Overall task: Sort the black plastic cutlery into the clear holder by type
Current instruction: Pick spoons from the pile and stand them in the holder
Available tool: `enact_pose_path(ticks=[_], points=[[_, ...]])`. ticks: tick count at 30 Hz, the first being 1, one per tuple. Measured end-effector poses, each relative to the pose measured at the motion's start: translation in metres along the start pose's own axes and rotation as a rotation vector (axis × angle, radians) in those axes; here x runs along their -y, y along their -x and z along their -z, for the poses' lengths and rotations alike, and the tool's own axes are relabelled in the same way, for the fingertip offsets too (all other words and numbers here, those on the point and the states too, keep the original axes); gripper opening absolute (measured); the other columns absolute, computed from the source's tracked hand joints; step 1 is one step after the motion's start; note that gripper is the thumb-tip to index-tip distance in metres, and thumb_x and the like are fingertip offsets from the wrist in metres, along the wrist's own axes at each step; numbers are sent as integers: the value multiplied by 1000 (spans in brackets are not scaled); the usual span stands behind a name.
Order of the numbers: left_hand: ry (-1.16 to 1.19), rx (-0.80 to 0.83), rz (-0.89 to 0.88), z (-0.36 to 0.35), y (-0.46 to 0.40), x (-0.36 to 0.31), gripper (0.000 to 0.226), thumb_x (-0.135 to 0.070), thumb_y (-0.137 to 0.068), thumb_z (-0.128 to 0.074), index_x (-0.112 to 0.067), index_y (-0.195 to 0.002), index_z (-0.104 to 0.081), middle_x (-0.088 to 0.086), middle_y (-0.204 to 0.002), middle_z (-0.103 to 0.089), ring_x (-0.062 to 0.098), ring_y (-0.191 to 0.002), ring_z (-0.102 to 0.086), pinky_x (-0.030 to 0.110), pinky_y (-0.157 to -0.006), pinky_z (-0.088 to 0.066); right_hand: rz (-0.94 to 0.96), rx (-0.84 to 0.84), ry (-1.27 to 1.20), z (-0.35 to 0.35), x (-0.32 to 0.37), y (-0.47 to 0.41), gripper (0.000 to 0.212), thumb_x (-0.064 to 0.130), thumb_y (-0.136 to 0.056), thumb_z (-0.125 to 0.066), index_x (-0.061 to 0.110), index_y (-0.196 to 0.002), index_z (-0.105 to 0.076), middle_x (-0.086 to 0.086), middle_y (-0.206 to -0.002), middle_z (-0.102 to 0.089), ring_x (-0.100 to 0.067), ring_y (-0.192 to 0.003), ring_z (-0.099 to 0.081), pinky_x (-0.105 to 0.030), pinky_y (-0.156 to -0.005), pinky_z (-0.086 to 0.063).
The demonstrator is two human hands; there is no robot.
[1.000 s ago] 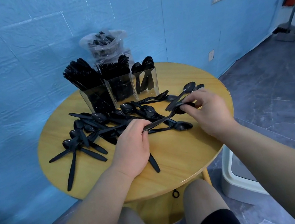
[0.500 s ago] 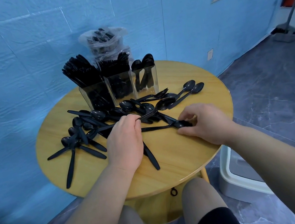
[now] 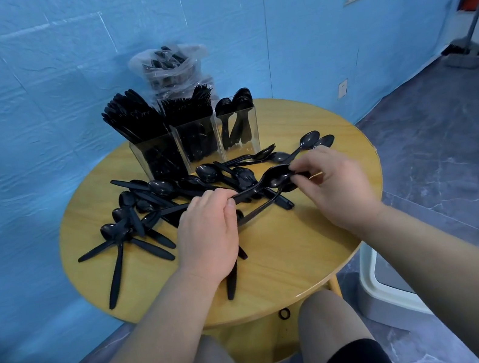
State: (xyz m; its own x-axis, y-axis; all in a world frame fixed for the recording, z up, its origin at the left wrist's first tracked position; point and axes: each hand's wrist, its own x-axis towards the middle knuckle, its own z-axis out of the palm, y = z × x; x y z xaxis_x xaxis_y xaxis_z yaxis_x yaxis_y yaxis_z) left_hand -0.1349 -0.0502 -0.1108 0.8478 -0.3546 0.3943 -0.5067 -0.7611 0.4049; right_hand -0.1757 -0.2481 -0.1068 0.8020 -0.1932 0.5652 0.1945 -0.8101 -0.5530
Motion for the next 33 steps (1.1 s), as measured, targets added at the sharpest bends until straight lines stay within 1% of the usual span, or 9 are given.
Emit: enact_pose_path(ticks=[3, 6, 13, 16, 18, 21, 24, 28, 33], points=[[47, 33, -25, -1, 0, 0, 30, -17, -100, -37, -19, -117, -61, -13, -90, -51, 6, -84, -49, 25, -76, -42, -123, -28, -38, -2, 4, -3, 15, 17, -85, -69, 18, -97, -60, 4, -94, -59, -9, -79, -58, -17, -68, -49], [86, 58, -32, -2, 1, 1, 28, -16, -101, -37, -17, -116, -61, -13, -89, -50, 7, -82, -50, 22, -73, -38, -118, -33, -16, -6, 5, -6, 25, 19, -86, -68, 17, -111, -63, 5, -97, -58, -11, -79, -59, -18, -71, -48], [120, 64, -57, 2, 2, -2, 28, -29, -99, -38, -21, -113, -60, -14, -94, -54, 5, -84, -51, 23, -76, -42, -195, -77, -109, -10, 7, -11, 17, 20, -86, -67, 16, -103, -73, 0, -93, -61, -10, -78, -59, -22, -74, -51], [132, 53, -68, 2, 3, -2, 25, -22, -100, -42, -19, -115, -61, -14, -95, -53, 6, -88, -52, 18, -76, -37, -255, -30, -195, -10, 12, -10, 23, 18, -90, -63, 18, -111, -69, 3, -96, -63, -16, -81, -63, -30, -78, -53], [144, 46, -85, 3, 3, 0, 26, -22, -99, -44, -19, -118, -62, -15, -96, -53, 6, -90, -53, 21, -80, -42, -343, 38, -314, -8, 14, -10, 21, 14, -91, -60, 21, -109, -67, 4, -88, -68, -15, -77, -66, -31, -77, -56], [92, 79, -27, 11, 5, 2, 39, -39, -91, -56, -26, -128, -53, -15, -105, -49, 4, -94, -50, 29, -84, -48, -394, 92, -366, -1, 9, -8, 14, 12, -93, -58, 19, -100, -67, -2, -83, -69, -7, -66, -65, -26, -69, -57], [-77, 165, 82, 21, 10, 8, 57, -58, -78, -63, -29, -123, -44, -16, -101, -48, 5, -88, -51, 28, -76, -50, -444, 62, -398, 8, 2, -7, 15, 10, -93, -57, 15, -101, -68, -7, -87, -69, -4, -58, -63, -20, -63, -56], [-169, 263, 107, 28, 15, 16, 36, -56, -82, -61, -30, -105, -51, -15, -79, -57, 4, -75, -56, 30, -70, -53, -465, 56, -452, 13, 4, -7, 15, 8, -93, -56, 18, -98, -67, -7, -83, -69, -3, -55, -61, -16, -61, -55], [-139, 284, 131, 31, 14, 13, 17, -39, -88, -60, -28, -100, -62, -14, -75, -61, 6, -78, -58, 32, -75, -53, -423, 146, -461, 12, 11, -4, 15, 7, -92, -57, 16, -98, -68, -3, -82, -70, -9, -65, -65, -21, -68, -57]])
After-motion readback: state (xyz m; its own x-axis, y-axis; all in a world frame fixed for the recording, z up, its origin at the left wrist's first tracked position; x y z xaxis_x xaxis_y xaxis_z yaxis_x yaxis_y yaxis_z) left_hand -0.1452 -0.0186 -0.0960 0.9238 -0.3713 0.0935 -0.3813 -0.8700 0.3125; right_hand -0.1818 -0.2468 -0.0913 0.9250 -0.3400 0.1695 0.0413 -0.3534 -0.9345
